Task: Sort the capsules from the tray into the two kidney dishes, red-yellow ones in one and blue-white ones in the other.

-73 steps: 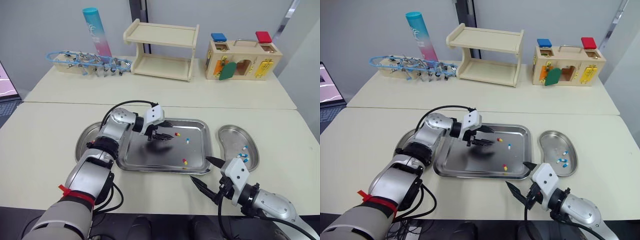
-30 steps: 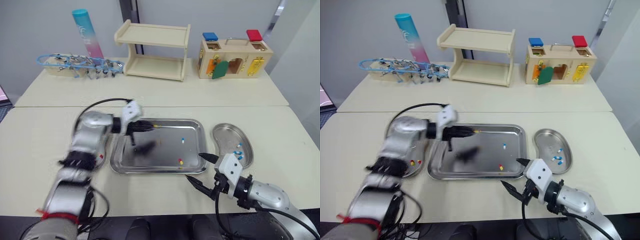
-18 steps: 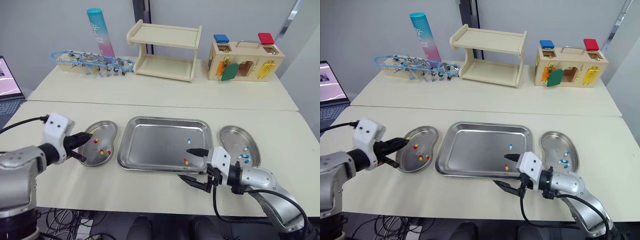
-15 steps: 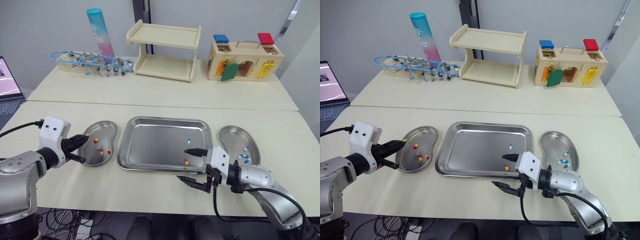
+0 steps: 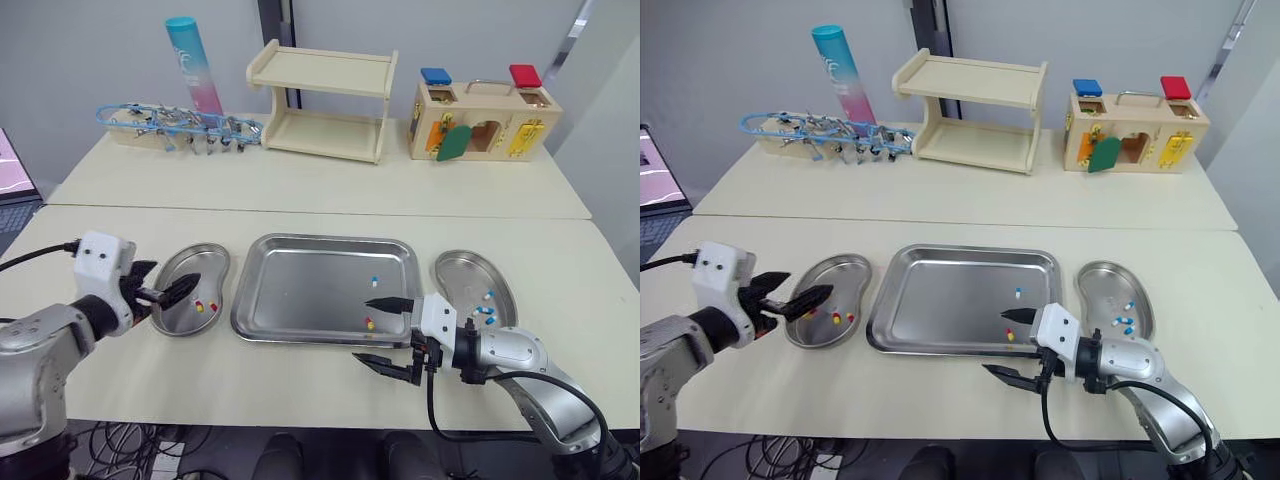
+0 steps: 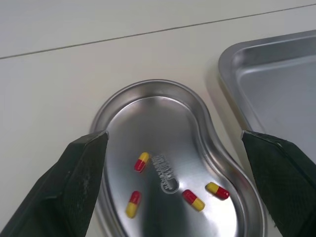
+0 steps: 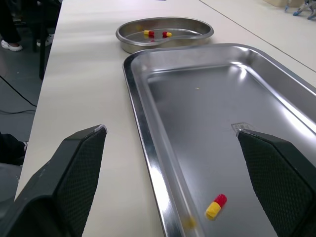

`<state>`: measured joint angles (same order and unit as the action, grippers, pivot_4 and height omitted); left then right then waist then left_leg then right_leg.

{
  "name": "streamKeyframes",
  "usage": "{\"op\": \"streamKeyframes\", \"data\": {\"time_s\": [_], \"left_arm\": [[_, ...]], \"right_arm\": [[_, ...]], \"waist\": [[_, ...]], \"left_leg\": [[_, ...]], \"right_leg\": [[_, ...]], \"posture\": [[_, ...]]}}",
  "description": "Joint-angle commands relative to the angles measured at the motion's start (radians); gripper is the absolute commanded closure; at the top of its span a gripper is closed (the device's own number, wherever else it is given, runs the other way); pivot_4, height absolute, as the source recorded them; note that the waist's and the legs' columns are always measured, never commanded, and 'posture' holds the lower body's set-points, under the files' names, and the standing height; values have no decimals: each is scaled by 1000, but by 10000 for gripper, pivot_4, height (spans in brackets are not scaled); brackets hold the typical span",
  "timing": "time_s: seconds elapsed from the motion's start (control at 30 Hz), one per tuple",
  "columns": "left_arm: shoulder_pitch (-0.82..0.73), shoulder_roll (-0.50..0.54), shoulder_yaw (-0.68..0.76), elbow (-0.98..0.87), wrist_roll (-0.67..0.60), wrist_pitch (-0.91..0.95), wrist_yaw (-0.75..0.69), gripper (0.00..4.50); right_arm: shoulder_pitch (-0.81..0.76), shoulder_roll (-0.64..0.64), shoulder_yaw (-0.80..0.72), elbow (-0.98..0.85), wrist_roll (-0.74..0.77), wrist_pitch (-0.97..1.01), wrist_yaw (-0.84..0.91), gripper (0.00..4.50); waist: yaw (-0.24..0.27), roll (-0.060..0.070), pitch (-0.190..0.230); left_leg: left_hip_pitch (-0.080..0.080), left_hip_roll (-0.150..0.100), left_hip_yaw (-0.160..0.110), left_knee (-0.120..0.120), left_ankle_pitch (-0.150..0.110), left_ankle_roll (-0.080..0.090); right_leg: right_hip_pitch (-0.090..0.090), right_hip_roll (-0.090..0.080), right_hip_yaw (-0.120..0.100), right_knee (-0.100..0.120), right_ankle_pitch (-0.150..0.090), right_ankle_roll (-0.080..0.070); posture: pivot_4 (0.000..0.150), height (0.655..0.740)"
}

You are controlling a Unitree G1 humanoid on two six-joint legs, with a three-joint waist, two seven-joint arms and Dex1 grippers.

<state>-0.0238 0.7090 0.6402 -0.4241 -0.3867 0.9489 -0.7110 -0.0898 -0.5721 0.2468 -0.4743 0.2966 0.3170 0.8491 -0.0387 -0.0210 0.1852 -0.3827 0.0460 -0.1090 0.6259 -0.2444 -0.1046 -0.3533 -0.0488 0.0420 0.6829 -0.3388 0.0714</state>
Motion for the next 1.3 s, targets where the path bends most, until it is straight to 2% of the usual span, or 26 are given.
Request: {"op": "streamKeyframes", "data": {"time_s": [0.03,0.3,0.4,0.5,0.67,0.8,0.9,1.1,1.3], "left_arm": [[64,29,104,-25,-31,-70,-38,2233],[265,20,254,106,-78,-297,-172,2233],[338,4,291,159,-108,-352,-220,2233],[418,-14,289,233,-81,-456,-250,1044],[463,-14,280,375,-75,-553,-262,1044],[488,-14,262,464,-56,-623,-259,1044],[501,-11,250,486,-57,-653,-265,1044],[510,0,240,495,-71,-665,-263,1044],[518,16,242,501,-75,-670,-269,1044]], "right_arm": [[2,-8,-34,-18,17,-20,9,0],[31,-77,-77,-30,19,-52,64,0],[66,-128,-138,-41,43,-59,95,0],[125,-209,-260,-26,71,-78,139,0],[273,-322,-477,37,86,-135,229,0],[373,-374,-618,154,63,-207,293,0],[388,-407,-683,276,41,-259,323,0],[356,-441,-697,448,7,-361,366,0],[328,-433,-681,481,1,-403,378,0]], "waist": [[0,0,0],[7,0,0],[8,0,0],[8,0,0],[11,-2,-1],[8,-3,-2],[7,-3,-2],[6,-3,-2],[6,-3,-2]], "left_leg": [[0,0,0,0,0,0],[0,0,1,0,0,0],[0,0,1,0,0,0],[0,-1,2,0,0,0],[0,-1,1,0,0,0],[1,-1,2,0,0,0],[1,-1,2,-1,0,0],[2,-1,3,-1,0,0],[2,-1,3,-1,0,0]], "right_leg": [[0,0,0,0,0,0],[0,0,0,-1,0,0],[0,-1,0,-1,0,0],[1,-1,1,-1,0,0],[1,-1,0,-2,0,0],[1,-1,0,-2,0,0],[2,-1,1,-2,0,0],[2,-1,1,-2,0,-1],[2,-1,2,-2,0,0]], "posture": [[1500,7400],[1500,7400],[1500,7400],[1500,7400],[1500,7400],[1500,7400],[1500,7400],[1500,7400],[1500,7400]]}}
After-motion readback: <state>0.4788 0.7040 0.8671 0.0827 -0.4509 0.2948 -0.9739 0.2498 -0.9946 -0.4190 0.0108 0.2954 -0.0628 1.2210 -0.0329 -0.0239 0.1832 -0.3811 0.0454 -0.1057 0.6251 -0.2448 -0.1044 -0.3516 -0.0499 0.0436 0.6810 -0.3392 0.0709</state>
